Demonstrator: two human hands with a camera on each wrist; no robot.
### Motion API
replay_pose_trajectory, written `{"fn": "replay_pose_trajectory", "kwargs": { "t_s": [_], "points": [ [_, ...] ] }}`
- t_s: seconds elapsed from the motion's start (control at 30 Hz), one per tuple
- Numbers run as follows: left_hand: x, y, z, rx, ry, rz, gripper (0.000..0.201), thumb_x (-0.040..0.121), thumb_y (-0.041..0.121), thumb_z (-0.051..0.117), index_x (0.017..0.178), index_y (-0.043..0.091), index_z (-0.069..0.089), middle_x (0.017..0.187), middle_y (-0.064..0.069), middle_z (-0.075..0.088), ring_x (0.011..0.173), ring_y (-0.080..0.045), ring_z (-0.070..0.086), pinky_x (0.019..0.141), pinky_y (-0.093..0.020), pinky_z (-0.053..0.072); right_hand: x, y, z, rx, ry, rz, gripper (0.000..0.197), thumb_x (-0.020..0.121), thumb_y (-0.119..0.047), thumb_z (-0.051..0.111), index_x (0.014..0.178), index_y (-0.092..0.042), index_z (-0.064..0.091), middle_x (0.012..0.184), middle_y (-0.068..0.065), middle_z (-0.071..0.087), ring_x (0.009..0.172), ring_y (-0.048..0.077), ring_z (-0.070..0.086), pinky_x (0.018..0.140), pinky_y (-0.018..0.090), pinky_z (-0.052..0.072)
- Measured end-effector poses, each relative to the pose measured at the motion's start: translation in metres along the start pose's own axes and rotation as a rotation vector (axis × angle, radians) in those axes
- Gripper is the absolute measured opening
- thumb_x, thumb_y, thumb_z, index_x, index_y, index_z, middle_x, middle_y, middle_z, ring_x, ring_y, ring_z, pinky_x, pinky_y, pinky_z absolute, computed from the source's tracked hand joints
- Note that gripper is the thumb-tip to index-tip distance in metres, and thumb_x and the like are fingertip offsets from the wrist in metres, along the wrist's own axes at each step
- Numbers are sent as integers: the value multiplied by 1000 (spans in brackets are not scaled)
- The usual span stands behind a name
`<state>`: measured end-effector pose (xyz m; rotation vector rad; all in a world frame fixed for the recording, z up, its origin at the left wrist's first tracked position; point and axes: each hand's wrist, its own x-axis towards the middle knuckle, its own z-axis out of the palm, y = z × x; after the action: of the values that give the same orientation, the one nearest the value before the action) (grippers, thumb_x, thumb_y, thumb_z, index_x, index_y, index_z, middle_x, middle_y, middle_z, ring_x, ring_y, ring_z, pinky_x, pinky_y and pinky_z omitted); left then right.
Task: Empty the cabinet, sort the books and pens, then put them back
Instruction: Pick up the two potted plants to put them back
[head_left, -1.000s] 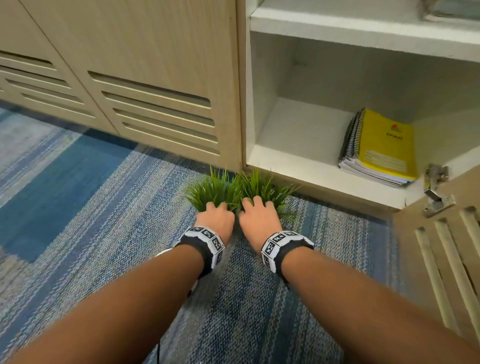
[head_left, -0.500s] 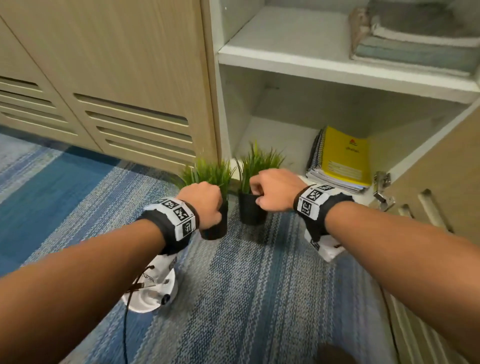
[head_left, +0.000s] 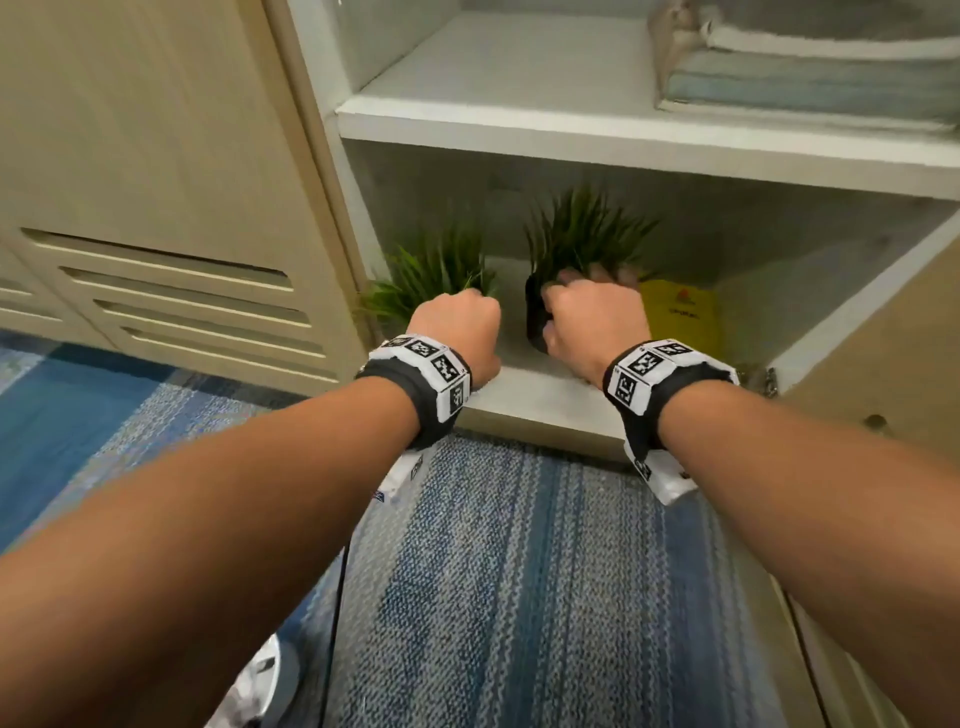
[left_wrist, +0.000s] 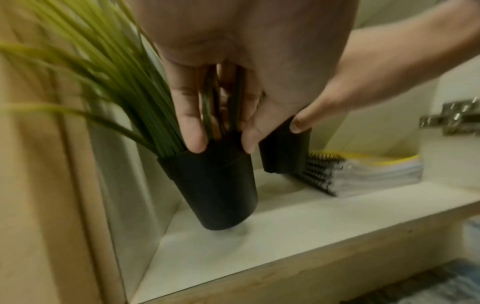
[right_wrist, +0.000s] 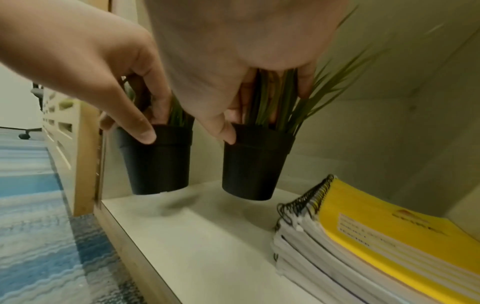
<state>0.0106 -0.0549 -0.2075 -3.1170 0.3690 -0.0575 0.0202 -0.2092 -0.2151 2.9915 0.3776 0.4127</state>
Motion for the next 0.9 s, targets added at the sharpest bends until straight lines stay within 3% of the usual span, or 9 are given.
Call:
{"fn": "replay_pose_trajectory", "kwargs": {
  "t_s": [0.1,0.23,0.33,0.5,0.7,0.8,0.9],
  "points": [
    [27,1,28,80,-4,43,25,83,24,63,103,10,63,101,-11,63,92,-37,65,67,-38,45,8,5,26,-8,-36,11,31,87,-24,61,116,-20,68,123,5,64,122,36,51,112,50,26],
    [57,-4,45,166,-2,67,25,86,15,58,109,9,64,108,-14,64,97,-37,64,68,-37,42,13,7,48,-88,-43,-18,26,83,-24,65,108,-21,71,110,4,69,110,35,57,105,51,34],
    [78,-10,50,130,-16,20,31,87,15,60,117,9,62,118,-13,59,106,-37,60,78,-41,49,20,10,57,-102,-67,-28,29,89,-21,59,116,-22,67,119,4,66,117,35,54,105,49,32],
    [95,-15,55,16,-83,-56,47,88,18,60,134,15,51,135,-12,44,124,-37,44,94,-50,48,33,17,57,-99,-101,19,40,92,-15,50,128,-26,63,130,3,62,129,35,45,112,50,24],
    [72,-13,50,-3,-41,31,59,82,14,61,138,16,41,139,-13,39,125,-37,38,94,-50,48,37,15,50,-148,-257,128,41,90,-13,54,124,-31,66,129,0,63,131,35,44,117,63,16],
    [47,-14,30,-15,-73,29,60,81,15,59,138,19,41,139,-9,38,125,-37,40,92,-51,49,28,12,35,-78,-304,165,46,90,-17,57,134,-32,59,143,1,51,137,40,37,112,72,18],
    [11,-18,1,-8,-96,57,58,83,16,57,139,20,42,138,-9,40,124,-34,42,94,-50,50,12,4,4,-8,-351,177,59,91,-23,58,147,-34,44,157,3,34,144,45,26,107,71,26]
  ]
}}
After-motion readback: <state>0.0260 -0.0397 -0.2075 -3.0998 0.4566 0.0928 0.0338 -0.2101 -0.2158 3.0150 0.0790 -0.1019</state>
